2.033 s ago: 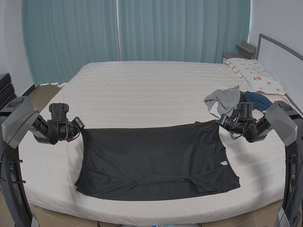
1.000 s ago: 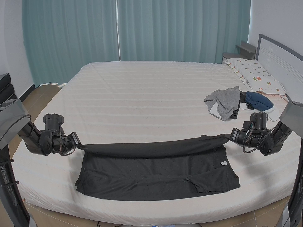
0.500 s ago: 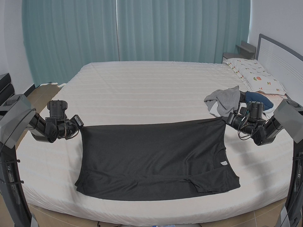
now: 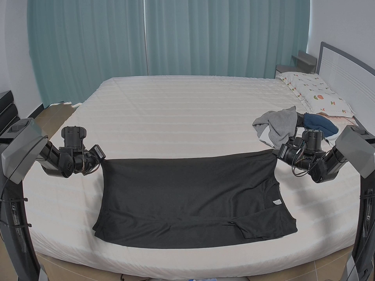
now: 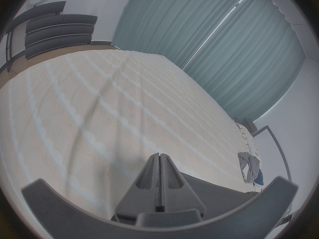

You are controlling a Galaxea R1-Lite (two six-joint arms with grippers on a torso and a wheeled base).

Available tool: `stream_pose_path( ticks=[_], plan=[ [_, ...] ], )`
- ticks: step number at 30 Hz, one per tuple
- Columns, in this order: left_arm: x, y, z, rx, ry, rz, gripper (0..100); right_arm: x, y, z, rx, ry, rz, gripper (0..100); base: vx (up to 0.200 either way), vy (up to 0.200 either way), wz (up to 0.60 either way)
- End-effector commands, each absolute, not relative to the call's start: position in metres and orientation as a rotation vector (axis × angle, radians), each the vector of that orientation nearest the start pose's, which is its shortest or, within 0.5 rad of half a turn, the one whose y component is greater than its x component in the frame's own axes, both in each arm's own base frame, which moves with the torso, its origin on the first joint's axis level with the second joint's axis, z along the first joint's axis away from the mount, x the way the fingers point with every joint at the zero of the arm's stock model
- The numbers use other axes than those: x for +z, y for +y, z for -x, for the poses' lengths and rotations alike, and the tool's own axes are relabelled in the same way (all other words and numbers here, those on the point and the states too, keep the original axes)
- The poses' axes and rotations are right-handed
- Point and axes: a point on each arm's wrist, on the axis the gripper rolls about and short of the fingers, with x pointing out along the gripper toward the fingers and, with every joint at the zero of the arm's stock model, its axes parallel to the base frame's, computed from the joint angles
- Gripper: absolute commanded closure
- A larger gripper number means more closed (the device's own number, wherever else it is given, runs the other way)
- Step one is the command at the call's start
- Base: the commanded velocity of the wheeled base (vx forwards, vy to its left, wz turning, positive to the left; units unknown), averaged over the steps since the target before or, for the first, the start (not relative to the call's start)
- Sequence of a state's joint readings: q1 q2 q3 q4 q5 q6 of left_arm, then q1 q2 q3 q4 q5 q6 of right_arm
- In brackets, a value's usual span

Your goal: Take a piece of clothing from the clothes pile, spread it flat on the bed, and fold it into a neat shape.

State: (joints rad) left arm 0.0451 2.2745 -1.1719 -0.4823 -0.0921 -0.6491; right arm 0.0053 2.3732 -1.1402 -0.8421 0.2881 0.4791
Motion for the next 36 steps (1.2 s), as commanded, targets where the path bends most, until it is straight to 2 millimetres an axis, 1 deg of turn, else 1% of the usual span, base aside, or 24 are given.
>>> stream_pose_path(
  ticks=[1,8,12,15,20,25,32,33,35,36],
  plan=[
    [0.052,0.017,-0.407,0.158,0.661,0.639,100,0.033,0.005,-0.417,0.184,0.493,-0.529,100,0.000,0.000,0.00],
    [0.038,0.014,-0.375,0.146,0.780,0.535,100,0.023,-0.003,-0.383,0.197,0.584,-0.513,100,0.000,0.000,0.00],
    [0.028,0.014,-0.358,0.153,0.839,0.501,100,0.007,-0.003,-0.360,0.219,0.668,-0.461,100,0.000,0.000,0.00],
    [0.019,0.012,-0.348,0.152,0.887,0.479,100,-0.002,-0.004,-0.350,0.223,0.714,-0.437,100,0.000,0.000,0.00],
    [0.006,0.011,-0.334,0.146,0.949,0.436,100,-0.015,-0.003,-0.341,0.227,0.764,-0.407,100,0.000,0.000,0.00],
    [0.003,0.010,-0.331,0.147,0.968,0.435,100,-0.024,-0.004,-0.336,0.229,0.795,-0.386,100,0.000,0.000,0.00],
    [-0.001,0.004,-0.327,0.136,0.989,0.426,100,-0.027,-0.004,-0.334,0.228,0.808,-0.383,100,0.000,0.000,0.00],
    [-0.001,0.004,-0.327,0.135,0.989,0.425,0,-0.027,-0.004,-0.333,0.229,0.809,-0.383,100,0.000,0.000,0.00],
    [-0.001,0.002,-0.328,0.131,0.989,0.423,0,-0.028,-0.004,-0.332,0.229,0.814,-0.382,100,0.000,0.000,0.00],
    [0.000,0.003,-0.328,0.132,0.987,0.423,0,-0.028,-0.004,-0.333,0.229,0.814,-0.383,0,0.000,0.000,0.00]
  ],
)
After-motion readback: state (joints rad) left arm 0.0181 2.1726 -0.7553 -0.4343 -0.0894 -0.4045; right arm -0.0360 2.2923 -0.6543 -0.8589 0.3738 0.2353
